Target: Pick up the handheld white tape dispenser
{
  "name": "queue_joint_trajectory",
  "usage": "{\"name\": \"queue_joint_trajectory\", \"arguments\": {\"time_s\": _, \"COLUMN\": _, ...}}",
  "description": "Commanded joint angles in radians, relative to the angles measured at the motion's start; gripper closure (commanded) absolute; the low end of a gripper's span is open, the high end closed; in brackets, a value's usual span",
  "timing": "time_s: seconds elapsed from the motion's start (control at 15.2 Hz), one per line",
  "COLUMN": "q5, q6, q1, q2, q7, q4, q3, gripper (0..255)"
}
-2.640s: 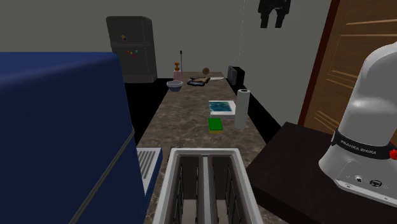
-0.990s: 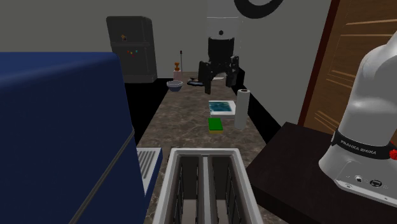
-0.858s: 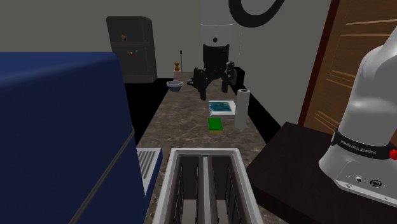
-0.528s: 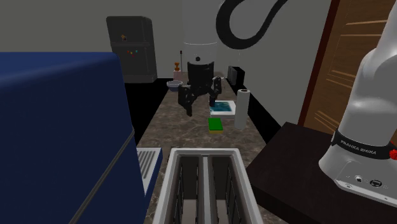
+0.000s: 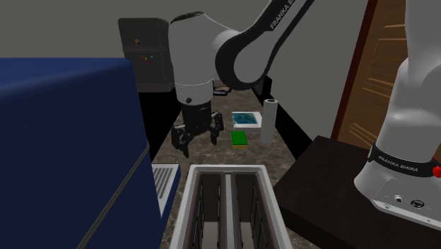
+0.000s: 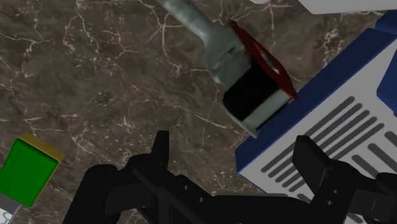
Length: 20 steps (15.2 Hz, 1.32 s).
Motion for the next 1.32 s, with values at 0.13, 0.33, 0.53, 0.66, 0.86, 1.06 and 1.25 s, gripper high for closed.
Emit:
{"name": "queue_joint_trajectory", "arguments": {"time_s": 0.13, "q5": -0.080, "q6": 0.005, "q1": 0.055, "q2": 0.112, "q7": 0.084, "q4": 0.078, "q3": -0.028, "gripper": 0}}
{"name": "queue_joint_trajectory", "arguments": {"time_s": 0.33, "q5": -0.110, "q6": 0.031, "q1": 0.067, "q2": 0.146, "q7": 0.108, "q4": 0.079, "q3": -0.045, "gripper": 0}}
{"name": "queue_joint_trajectory", "arguments": {"time_s": 0.53, "q5": -0.145, "q6": 0.061, "q1": 0.082, "q2": 0.187, "q7": 0.135, "q4": 0.084, "q3": -0.067, "gripper": 0}}
{"name": "queue_joint_trajectory", "arguments": {"time_s": 0.66, "q5": -0.145, "q6": 0.061, "q1": 0.083, "q2": 0.187, "q7": 0.135, "q4": 0.084, "q3": -0.067, "gripper": 0}}
{"name": "queue_joint_trajectory", "arguments": {"time_s": 0.86, "q5": -0.145, "q6": 0.062, "q1": 0.083, "q2": 0.187, "q7": 0.137, "q4": 0.083, "q3": -0.067, "gripper": 255}}
{"name": "queue_joint_trajectory", "arguments": {"time_s": 1.06, "q5": -0.145, "q6": 0.062, "q1": 0.083, "q2": 0.186, "q7": 0.137, "q4": 0.082, "q3": -0.067, "gripper": 255}}
{"name": "queue_joint_trajectory", "arguments": {"time_s": 1.25, "q5": -0.145, "q6": 0.061, "q1": 0.083, "q2": 0.186, "q7": 0.136, "q4": 0.083, "q3": -0.067, "gripper": 255}}
